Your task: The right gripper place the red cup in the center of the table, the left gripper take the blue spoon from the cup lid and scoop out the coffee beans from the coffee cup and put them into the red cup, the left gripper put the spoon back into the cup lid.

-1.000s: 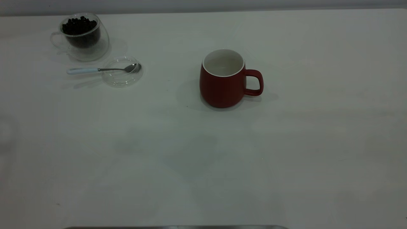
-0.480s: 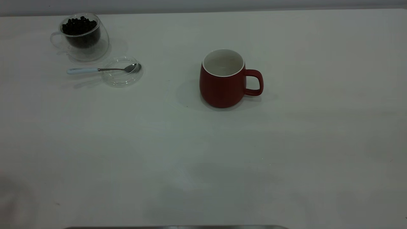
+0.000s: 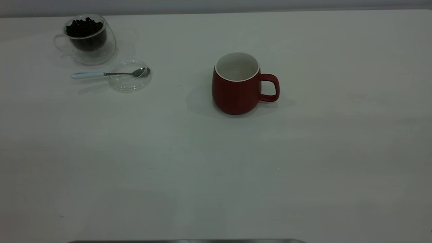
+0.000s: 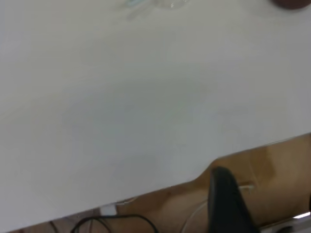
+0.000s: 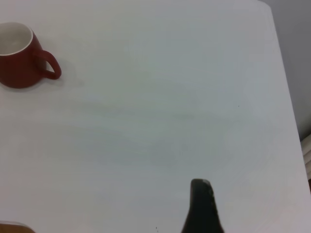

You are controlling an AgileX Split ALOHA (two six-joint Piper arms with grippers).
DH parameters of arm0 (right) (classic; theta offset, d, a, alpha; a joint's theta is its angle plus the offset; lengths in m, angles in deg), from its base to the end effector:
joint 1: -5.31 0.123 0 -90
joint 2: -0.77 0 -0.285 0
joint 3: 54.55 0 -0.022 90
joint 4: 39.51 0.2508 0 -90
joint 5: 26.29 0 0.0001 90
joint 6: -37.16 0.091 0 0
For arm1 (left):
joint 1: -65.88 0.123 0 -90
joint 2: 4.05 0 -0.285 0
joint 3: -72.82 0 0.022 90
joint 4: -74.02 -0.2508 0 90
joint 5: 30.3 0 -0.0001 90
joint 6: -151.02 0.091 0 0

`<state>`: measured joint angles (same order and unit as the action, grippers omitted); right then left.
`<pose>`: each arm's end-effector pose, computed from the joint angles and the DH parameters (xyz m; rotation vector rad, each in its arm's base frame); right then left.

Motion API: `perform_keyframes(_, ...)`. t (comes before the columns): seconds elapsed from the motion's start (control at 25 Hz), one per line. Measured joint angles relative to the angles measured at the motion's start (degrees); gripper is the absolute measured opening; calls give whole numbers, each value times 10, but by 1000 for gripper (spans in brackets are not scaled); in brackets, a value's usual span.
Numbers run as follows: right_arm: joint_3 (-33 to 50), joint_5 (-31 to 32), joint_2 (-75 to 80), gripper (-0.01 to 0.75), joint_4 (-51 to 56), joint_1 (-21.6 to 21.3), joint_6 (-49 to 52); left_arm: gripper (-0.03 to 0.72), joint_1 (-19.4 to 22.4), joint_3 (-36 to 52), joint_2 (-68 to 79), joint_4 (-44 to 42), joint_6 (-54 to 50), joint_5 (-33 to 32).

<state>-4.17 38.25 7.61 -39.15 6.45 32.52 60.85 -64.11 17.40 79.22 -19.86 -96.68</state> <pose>-0.0067 0.0004 0.2632 -0.1076 2.1225 -0.0285 0.0195 -0.0093 0.2956 0.2828 2.2637 -0.0766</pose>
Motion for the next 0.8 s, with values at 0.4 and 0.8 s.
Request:
perform_keyframes(0.4,0,0,0,590,0,0,0,464,-1,63,-61,-29,-40,14)
perform_keyframes(0.8,0,0,0,590,0,0,0,464,-1,63,-61,-32,-71,14)
